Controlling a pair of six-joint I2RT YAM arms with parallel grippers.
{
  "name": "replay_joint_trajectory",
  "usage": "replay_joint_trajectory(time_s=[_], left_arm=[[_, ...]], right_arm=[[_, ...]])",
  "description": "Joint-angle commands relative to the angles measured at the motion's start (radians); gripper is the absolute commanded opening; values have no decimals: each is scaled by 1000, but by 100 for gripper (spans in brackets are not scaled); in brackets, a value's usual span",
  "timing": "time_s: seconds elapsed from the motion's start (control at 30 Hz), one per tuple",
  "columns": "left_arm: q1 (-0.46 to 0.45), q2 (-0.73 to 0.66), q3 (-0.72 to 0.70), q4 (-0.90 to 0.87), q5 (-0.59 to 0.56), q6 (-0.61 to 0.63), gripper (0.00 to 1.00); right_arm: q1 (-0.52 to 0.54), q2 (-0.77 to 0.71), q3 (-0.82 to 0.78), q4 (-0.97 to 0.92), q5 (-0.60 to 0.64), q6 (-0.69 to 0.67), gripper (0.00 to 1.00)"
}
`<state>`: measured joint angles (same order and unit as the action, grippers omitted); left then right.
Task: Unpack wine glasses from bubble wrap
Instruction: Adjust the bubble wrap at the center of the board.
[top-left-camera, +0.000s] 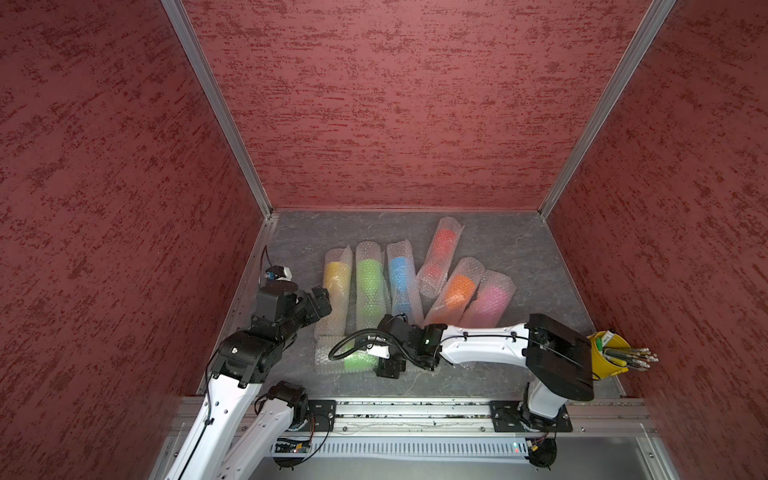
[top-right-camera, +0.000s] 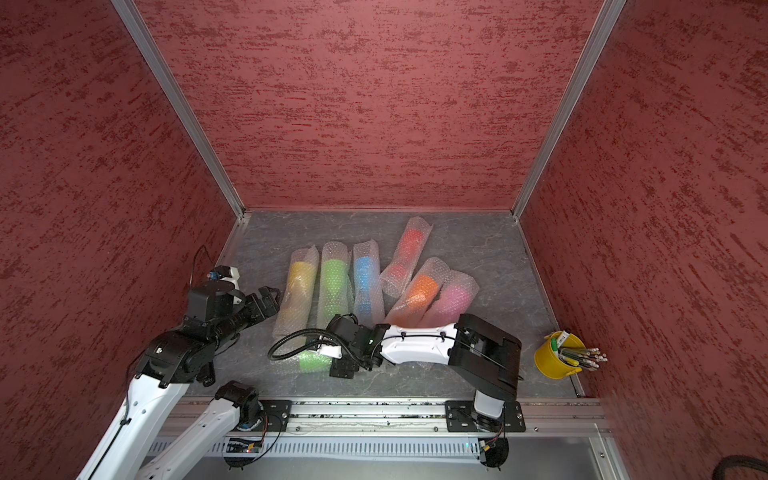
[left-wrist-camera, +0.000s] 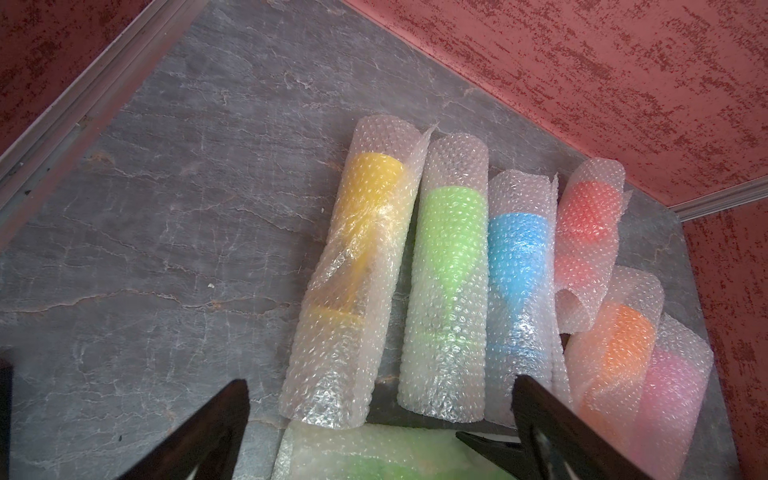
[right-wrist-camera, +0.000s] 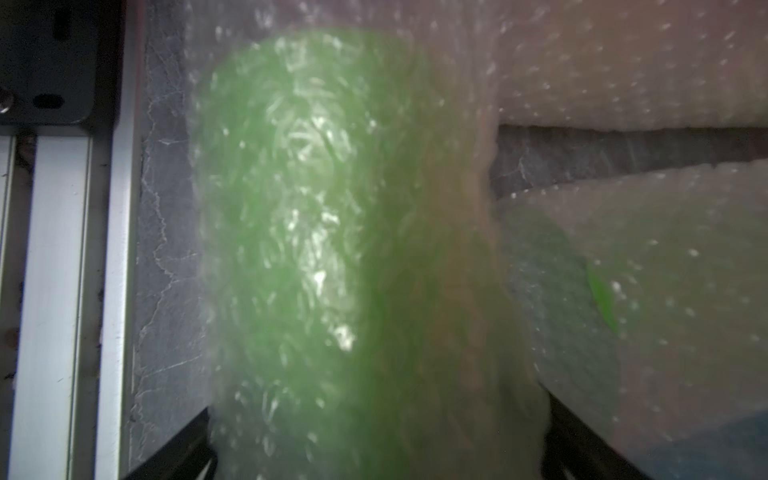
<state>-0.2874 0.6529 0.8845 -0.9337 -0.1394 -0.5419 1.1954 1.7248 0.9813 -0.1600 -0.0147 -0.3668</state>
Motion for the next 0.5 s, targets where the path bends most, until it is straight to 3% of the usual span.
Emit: replay_joint_trajectory(time_s=[0.0, 0.47], left_arm=[[-7, -7, -7, 21, -4, 13, 99], [-43, 23, -12, 29, 11, 13, 100]], right_arm=[[6, -66, -60, 79, 85, 44, 90], [-75, -322, -270, 135, 292, 228, 78]])
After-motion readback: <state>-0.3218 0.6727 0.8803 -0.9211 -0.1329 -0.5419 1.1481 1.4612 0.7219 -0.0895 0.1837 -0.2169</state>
